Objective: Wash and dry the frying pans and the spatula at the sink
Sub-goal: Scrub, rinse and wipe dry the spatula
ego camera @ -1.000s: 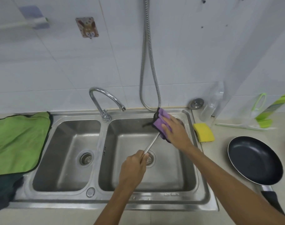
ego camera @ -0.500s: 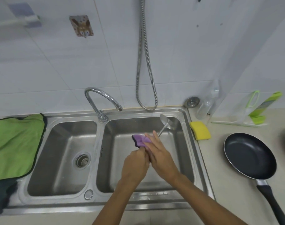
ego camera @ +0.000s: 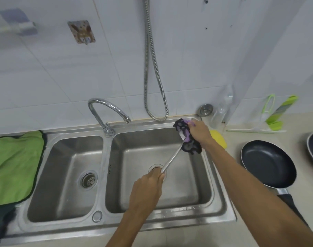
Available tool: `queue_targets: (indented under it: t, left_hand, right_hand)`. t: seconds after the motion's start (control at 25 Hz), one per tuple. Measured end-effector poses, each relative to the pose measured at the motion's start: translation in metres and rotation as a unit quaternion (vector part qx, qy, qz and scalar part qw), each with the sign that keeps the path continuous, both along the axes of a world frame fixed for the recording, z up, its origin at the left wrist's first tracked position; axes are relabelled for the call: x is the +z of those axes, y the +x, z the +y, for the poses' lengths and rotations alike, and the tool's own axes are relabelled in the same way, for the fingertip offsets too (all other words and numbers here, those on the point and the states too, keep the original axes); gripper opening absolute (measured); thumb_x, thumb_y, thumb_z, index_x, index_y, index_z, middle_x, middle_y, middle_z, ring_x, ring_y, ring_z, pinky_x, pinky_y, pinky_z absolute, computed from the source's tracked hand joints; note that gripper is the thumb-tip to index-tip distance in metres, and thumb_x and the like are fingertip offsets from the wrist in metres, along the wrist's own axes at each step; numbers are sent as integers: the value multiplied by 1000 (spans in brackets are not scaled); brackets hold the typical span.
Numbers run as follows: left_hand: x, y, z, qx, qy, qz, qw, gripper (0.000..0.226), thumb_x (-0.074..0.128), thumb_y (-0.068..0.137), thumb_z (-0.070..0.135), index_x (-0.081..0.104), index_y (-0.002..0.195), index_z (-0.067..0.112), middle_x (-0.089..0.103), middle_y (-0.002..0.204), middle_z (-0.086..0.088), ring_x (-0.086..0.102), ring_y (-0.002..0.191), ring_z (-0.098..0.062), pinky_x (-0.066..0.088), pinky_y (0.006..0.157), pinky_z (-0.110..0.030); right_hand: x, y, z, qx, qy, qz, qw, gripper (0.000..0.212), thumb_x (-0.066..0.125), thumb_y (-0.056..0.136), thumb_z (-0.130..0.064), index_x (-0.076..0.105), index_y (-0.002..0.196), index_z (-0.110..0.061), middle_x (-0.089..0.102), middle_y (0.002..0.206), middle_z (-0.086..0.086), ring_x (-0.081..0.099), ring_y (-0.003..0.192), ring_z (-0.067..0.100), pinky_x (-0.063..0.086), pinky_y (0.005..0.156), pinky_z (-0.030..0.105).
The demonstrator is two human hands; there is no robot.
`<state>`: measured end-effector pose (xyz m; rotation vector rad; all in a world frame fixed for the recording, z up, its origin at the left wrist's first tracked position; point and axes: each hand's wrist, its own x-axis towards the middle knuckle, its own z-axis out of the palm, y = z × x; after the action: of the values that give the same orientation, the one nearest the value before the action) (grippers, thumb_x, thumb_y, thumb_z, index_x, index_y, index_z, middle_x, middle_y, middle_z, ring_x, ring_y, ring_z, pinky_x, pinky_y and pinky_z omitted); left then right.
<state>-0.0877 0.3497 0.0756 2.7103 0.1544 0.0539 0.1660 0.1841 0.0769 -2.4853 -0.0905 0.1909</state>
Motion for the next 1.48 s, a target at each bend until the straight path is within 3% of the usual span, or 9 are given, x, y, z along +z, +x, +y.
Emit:
queue_targets:
  t: [0.2, 0.4, 0.6, 0.72, 0.84, 1.04, 1.24, 1.36, 1.48]
  left_hand:
    - [-15, 2, 8, 22, -170, 79, 982, 51, 42, 108, 38, 25, 152, 56, 71, 81, 9, 65, 68, -13, 52, 67, -29]
    - [-8, 7, 9, 188, -597, 231, 745, 32, 38, 111, 33, 52, 139, 39, 61, 66, -2, 47, 41, -13, 36, 37, -21]
    - [6, 19, -4, 182, -731, 215, 622, 36, 47, 107, 34, 54, 142, 31, 39, 58, -2, 33, 32, -8, 30, 29, -17]
    - [18, 14, 3, 149, -766, 201, 593, 38, 50, 103, 31, 55, 141, 30, 37, 56, -2, 34, 28, -8, 30, 27, -16]
    - [16, 10, 9, 138, -746, 215, 615, 34, 46, 108, 29, 55, 141, 33, 36, 56, -4, 35, 28, -10, 31, 27, -17]
    - [-7, 13, 16, 195, -741, 199, 611, 40, 43, 109, 26, 49, 148, 27, 38, 56, -3, 35, 28, -9, 30, 27, -17]
    - [-9, 24, 4, 191, -750, 189, 604, 37, 37, 111, 21, 52, 144, 22, 42, 54, -3, 34, 25, -9, 27, 26, -13]
    - [-10, 26, 0, 204, -775, 172, 572, 37, 37, 109, 15, 52, 141, 24, 41, 55, -5, 32, 25, -10, 26, 26, -15]
    - [-16, 20, -3, 216, -801, 168, 533, 30, 42, 107, 12, 56, 132, 18, 41, 56, -3, 34, 27, -9, 28, 27, -17]
  right_hand:
    - [-37, -91, 19, 227, 24, -153, 962, 33, 53, 98, 2, 70, 126, -7, 60, 143, 8, 52, 137, 31, 38, 118, 41]
    - [-41, -76, -11, 16, 108, -166, 980, 35, 46, 106, -13, 63, 136, -9, 59, 143, 9, 58, 128, 25, 37, 110, 16]
    - [-51, -103, 17, 214, 41, -146, 965, 40, 41, 108, -18, 50, 147, -14, 52, 150, 2, 50, 135, 10, 42, 115, 32]
    - [-47, -69, 5, 231, 24, -150, 961, 53, 55, 98, -5, 47, 150, -14, 45, 156, 8, 45, 141, 18, 39, 117, 40]
    - [-42, -39, 2, 79, 70, -95, 990, 49, 68, 95, -19, 53, 142, -19, 61, 134, 7, 65, 111, 24, 55, 95, 38]
    - [-48, -55, 12, 234, -164, -26, 958, 12, 60, 98, -18, 63, 104, -8, 72, 96, 13, 71, 87, 32, 44, 67, 27]
    - [-55, -112, 30, 418, -134, -27, 898, 22, 57, 96, -12, 76, 106, -10, 76, 106, 9, 71, 93, 32, 52, 81, 33]
    - [-43, -105, -10, 311, -61, 8, 948, 31, 60, 96, -9, 76, 121, -18, 72, 128, 0, 68, 114, 21, 39, 96, 9]
    - [-18, -99, -67, 154, -10, -24, 988, 36, 60, 98, -9, 70, 130, -23, 69, 131, 0, 66, 119, 22, 41, 95, 18]
